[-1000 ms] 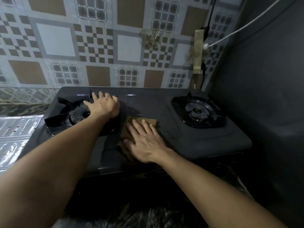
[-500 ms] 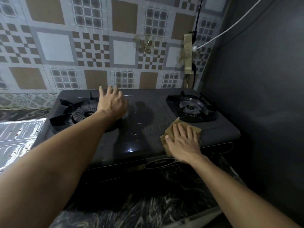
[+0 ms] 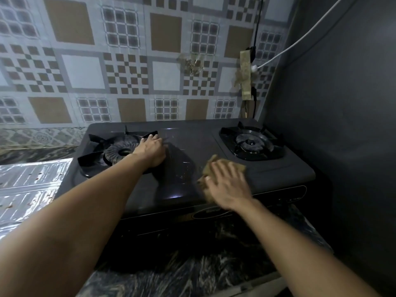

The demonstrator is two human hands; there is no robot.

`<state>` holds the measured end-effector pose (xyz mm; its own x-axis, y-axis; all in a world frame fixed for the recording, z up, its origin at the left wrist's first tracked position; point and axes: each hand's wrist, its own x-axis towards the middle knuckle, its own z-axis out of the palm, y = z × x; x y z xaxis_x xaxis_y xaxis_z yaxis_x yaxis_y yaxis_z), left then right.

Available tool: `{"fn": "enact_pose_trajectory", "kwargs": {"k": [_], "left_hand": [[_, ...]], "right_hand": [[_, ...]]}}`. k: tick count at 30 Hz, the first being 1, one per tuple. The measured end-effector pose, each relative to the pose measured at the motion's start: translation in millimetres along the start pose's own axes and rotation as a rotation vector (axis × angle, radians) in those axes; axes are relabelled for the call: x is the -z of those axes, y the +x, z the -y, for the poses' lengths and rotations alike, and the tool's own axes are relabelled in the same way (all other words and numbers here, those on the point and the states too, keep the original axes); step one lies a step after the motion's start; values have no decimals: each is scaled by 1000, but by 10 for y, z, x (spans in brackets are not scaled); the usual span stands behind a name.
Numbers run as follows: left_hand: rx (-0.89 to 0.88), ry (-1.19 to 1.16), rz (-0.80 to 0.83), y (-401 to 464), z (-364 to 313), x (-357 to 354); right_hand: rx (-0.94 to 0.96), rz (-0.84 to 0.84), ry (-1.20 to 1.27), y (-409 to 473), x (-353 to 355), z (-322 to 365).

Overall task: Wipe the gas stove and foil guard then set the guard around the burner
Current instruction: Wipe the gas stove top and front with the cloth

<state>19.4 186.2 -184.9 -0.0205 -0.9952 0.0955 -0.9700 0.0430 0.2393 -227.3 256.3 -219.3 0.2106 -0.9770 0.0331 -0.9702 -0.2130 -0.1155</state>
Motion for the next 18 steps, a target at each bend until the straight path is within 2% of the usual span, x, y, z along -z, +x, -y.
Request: {"fn": "enact_pose_trajectory", "kwargs": {"k": [3,5,7,11,13,16,18], "left_hand": [[24,-20,-21,-113,19,49],[68,-57,-21,-182,66,104],[92,-65,-26,-204,116,124],[141,-47,-6,-236,122,132],[179,-61,21,-241,103,147],[234,-54,46,-227,62,198],[269,-48,40,-230,9,222]], "right_hand": [[-166,145,13,177,111,-109],[-165,145,-5,196,87,39],[-62,111,-2,163,46,294],[306,41,-34,56,-61,994],[362,37,0,25,-85,1119],[321,25,55,59,-77,882],[188,20,43,113,-48,562]]}}
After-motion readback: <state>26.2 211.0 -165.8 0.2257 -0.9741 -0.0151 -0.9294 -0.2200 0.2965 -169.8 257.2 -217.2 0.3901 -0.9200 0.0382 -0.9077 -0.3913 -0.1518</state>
